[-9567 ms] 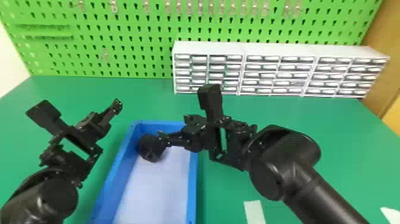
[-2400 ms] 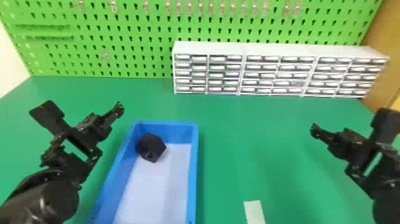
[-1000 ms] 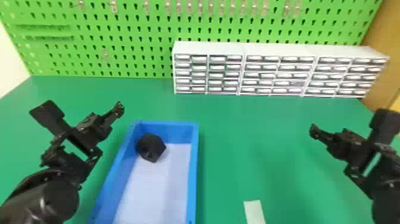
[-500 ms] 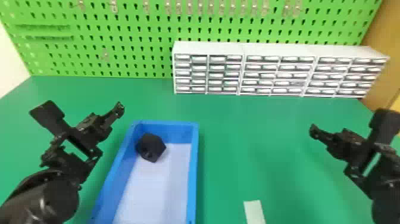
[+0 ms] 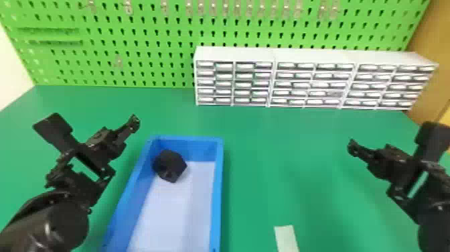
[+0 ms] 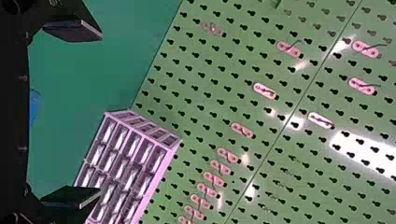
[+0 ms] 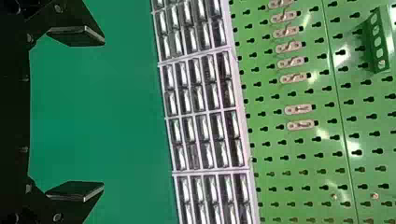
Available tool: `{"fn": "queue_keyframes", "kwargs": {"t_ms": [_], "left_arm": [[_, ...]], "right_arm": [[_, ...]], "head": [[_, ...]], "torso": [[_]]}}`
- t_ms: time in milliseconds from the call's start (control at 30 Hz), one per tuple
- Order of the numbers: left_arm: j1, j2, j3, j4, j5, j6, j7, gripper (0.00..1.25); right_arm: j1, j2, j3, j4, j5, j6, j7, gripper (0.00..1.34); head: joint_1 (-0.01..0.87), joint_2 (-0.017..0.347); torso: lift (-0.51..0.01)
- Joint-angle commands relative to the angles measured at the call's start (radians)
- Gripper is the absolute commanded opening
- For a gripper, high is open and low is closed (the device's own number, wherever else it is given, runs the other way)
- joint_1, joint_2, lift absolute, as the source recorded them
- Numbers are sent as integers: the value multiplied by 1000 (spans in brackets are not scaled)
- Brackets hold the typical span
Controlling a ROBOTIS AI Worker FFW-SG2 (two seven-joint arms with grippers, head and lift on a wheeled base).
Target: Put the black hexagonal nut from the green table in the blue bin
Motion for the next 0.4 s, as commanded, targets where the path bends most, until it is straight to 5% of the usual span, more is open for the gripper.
{"fn": "queue_keyframes", "kwargs": {"t_ms": [0, 367], "left_arm": [[0, 0, -1, 0, 0, 0, 0, 1132], [-1, 0, 1, 0, 0, 0, 0, 1132]], "right_arm": [[0, 0, 0, 0, 0, 0, 0, 1138], [-2, 0, 0, 0, 3, 0, 0, 1138]], "head": [[666, 32], [666, 32]], "torso": [[-100], [-100]]}}
